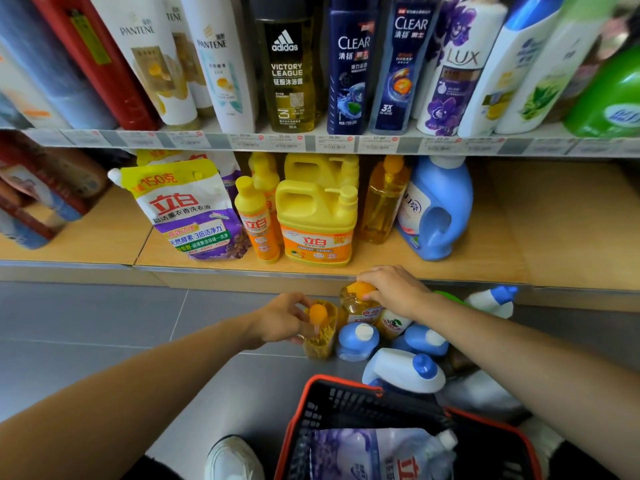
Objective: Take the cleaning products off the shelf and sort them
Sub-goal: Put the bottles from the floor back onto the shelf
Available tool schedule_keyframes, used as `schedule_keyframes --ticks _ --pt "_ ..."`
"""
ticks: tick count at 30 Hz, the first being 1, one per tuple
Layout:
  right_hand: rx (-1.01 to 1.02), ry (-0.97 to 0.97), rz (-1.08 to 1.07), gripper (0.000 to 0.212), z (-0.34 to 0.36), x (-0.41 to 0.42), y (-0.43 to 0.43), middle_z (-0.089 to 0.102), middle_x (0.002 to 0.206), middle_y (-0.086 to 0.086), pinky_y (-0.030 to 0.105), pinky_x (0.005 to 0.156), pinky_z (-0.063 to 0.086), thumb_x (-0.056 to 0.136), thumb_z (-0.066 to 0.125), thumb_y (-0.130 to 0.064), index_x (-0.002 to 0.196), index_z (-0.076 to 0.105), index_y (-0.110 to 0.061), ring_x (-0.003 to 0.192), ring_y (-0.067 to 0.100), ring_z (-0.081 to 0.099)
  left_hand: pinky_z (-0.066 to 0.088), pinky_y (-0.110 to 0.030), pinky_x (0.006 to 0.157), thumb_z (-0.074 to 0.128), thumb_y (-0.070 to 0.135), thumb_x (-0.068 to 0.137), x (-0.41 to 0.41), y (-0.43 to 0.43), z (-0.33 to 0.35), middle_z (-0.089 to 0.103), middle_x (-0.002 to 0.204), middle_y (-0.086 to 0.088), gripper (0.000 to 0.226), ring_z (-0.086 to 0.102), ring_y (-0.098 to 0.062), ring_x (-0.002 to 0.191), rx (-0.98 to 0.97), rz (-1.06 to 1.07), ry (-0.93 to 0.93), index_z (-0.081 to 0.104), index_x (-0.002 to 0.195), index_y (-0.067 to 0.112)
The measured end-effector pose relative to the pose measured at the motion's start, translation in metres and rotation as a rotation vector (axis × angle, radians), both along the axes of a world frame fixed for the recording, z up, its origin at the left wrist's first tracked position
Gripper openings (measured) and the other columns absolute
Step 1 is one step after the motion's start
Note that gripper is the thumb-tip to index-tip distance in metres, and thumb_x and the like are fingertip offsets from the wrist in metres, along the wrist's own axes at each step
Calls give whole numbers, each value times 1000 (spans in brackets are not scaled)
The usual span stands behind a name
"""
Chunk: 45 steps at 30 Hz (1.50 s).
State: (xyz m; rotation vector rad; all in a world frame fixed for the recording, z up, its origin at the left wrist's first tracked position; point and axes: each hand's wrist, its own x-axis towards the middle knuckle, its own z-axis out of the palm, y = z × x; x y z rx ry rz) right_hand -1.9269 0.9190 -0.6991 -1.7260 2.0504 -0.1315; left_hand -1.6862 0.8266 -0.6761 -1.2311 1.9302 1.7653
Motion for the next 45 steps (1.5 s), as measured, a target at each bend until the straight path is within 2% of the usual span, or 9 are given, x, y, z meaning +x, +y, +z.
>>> schedule_keyframes --ticks 4,11,15,19,25,33,38,42,45 --pt "-79 12 37 29 30 -6 0 65 110 5 40 90 48 92 68 -35 119 66 -25 111 29 60 59 -32 74 90 16 73 -4 -1 -5 66 98 -8 61 66 -19 82 -140 8 -46 55 123 11" --pt "-250 44 89 13 128 -34 1 60 77 -2 34 70 36 90 71 -31 92 69 -18 78 17 54 50 -24 61 96 21 62 -15 -13 10 65 79 1 43 60 -12 70 -376 89 -5 65 92 18" --pt "-366 52 45 20 176 -44 -1 61 72 4 37 64 40 90 72 -29 99 73 -10 67 13 53 55 -32 70 95 22 64 -17 -24 31 68 87 -2 35 65 -18 82 -438 124 34 68 86 17" --pt "-419 54 -6 21 189 -54 -12 50 63 -5 28 57 33 92 70 -30 83 68 -11 60 5 47 57 -31 73 93 15 68 -15 -28 48 70 92 -1 30 65 -18 88 -438 144 91 70 89 16" --pt "-424 123 -130 15 139 -57 -14 52 77 -5 31 66 33 94 67 -31 99 68 -16 79 19 53 58 -44 91 91 17 71 -16 -31 63 73 106 -2 37 68 -21 100 -448 188 194 71 102 18" --pt "-429 187 -192 7 134 -93 -9 53 85 -4 28 74 31 96 64 -27 101 67 -23 84 20 50 59 -35 83 89 24 75 -18 -35 62 73 97 5 28 68 -13 92 -525 82 137 70 96 24" --pt "-381 260 -234 24 133 -109 -6 67 104 7 30 79 37 95 67 -29 118 69 -21 103 30 60 55 -25 69 89 22 75 -21 -30 56 71 88 5 23 66 -9 83 -558 -1 90 70 87 25" --pt "-393 293 -312 9 134 -116 -1 64 89 5 28 72 31 93 68 -29 88 65 -23 93 34 61 50 -20 65 88 19 76 -25 -31 54 69 87 5 23 63 -7 81 -567 38 84 69 88 22" --pt "-399 312 -387 11 132 -118 0 69 99 8 29 73 34 94 67 -30 92 67 -19 97 33 62 50 -21 68 87 18 77 -29 -31 55 68 91 5 25 65 -13 87 -558 64 110 69 95 19"
